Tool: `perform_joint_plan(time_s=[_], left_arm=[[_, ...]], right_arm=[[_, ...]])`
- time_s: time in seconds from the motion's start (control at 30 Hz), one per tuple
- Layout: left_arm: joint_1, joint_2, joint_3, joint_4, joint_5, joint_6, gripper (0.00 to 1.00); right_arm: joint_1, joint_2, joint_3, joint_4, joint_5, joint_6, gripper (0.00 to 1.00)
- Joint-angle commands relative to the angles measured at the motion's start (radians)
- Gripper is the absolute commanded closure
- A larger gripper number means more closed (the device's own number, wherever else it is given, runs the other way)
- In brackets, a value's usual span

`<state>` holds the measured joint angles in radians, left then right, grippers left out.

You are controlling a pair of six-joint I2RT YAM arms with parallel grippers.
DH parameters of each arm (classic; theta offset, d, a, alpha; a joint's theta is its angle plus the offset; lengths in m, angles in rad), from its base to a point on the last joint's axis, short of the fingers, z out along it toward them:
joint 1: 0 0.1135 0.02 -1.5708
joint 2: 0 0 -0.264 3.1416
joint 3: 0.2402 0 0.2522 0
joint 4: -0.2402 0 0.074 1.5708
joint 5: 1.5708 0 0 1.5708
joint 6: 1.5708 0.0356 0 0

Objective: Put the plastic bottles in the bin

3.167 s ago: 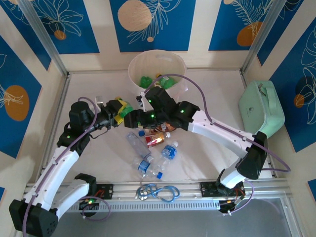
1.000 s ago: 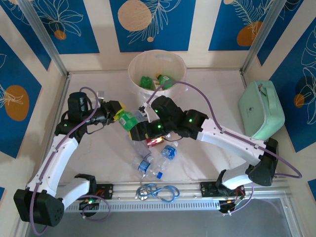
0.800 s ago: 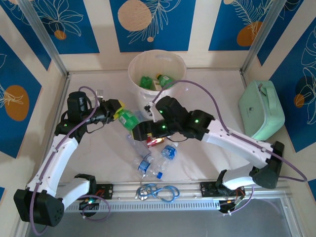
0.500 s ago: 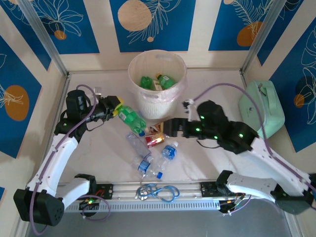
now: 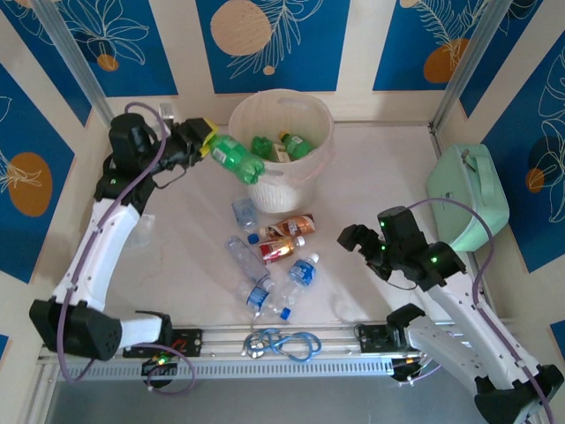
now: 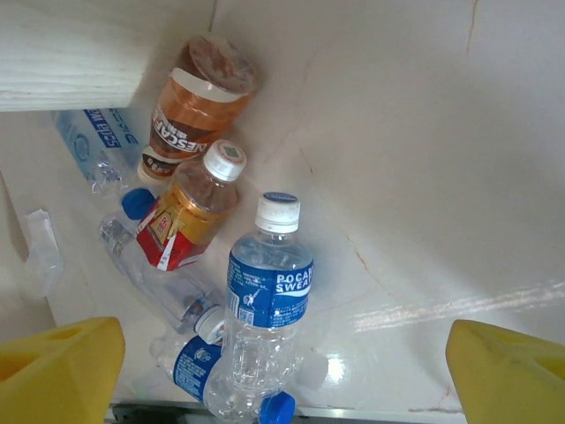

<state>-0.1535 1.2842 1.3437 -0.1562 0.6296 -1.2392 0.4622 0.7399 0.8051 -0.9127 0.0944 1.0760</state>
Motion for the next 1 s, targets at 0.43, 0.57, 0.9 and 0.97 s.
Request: perform_joint_plan(time_s=[0.43, 0.57, 0.9, 0.97], left_arm=[[-0.106, 0.571, 0.723, -0.158, -0.152, 0.044, 0.86], [-0.16, 0.727, 0.96, -0.322, -0.195, 0.13, 0.86], [-0.238, 0.9, 1.117, -0.463, -0.299, 0.234, 0.78], [-0.244, 0.915, 1.124, -0.467, -0.298, 0.248, 0.65]], right_arm=[[0.005, 0.001, -0.024, 0.021, -0.062, 0.038, 0.07], [0.015, -0.005, -0.035, 0.039, -0.059, 0.048, 0.07], [0.024, -0.005, -0.035, 0.038, -0.062, 0.046, 0.07], [0.027, -0.006, -0.033, 0.044, -0.065, 0.048, 0.07]])
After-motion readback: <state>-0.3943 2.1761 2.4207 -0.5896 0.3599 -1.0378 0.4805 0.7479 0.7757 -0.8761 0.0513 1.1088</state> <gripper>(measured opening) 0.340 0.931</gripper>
